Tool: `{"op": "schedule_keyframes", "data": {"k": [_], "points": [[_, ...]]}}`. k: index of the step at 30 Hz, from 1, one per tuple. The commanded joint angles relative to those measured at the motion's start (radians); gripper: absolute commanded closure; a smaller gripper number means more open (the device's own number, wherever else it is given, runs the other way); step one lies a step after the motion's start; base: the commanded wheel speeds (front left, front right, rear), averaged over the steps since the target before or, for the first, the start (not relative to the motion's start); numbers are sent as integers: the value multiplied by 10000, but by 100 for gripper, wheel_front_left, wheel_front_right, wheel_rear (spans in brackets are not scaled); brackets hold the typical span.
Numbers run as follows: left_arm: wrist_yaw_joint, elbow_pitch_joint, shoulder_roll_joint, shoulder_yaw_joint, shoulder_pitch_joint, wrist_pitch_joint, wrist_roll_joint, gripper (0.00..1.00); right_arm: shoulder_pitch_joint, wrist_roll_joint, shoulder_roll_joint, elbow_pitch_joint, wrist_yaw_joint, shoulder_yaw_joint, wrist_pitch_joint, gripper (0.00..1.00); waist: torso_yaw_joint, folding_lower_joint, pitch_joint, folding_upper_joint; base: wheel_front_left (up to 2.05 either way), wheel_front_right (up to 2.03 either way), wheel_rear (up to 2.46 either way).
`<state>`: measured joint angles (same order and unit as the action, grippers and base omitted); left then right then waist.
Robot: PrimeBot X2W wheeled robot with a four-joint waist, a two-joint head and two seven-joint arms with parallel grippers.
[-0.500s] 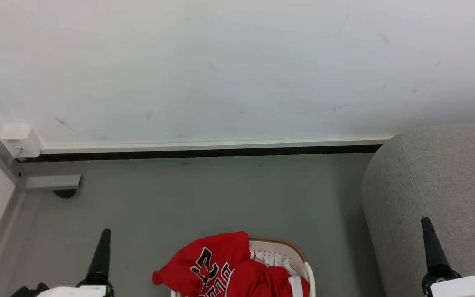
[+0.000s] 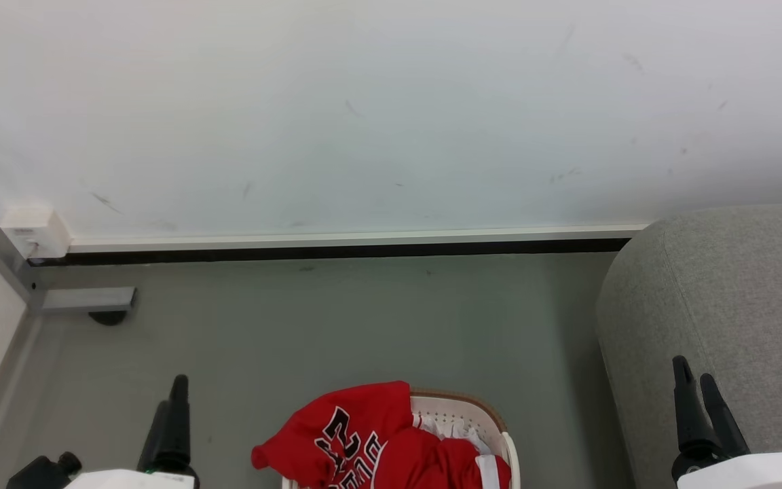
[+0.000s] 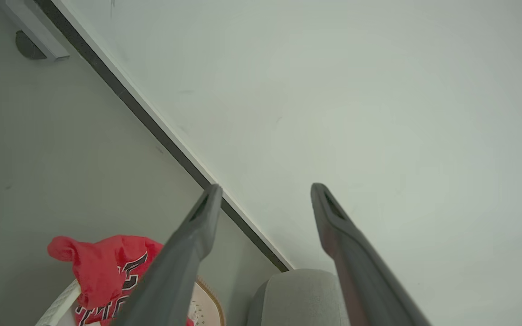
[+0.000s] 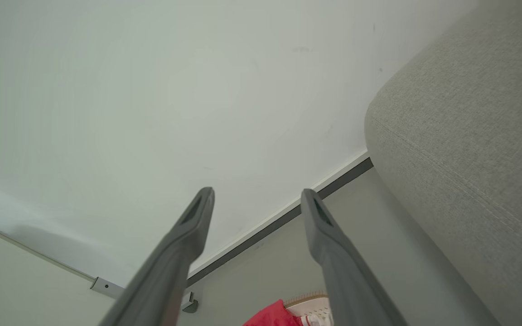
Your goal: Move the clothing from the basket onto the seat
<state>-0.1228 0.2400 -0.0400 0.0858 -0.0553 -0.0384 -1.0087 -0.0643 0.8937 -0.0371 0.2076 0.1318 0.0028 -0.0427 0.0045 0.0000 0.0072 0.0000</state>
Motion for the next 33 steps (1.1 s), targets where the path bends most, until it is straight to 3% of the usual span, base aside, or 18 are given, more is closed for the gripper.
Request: {"op": "schedule_keyframes", "data": {"k": [1,33], "points": [[-9,-193,-85,-16,-37,-152,398,0,-80,-426,-113,-168,-6,41,-100,0,-1,0,0,0,0,0,0],[-50,-345,-113,-83,174,-1123,4888,0,21,-4475,-132,-58,-11,150,-1081,0,58,0,40,0,0,0,0]]}}
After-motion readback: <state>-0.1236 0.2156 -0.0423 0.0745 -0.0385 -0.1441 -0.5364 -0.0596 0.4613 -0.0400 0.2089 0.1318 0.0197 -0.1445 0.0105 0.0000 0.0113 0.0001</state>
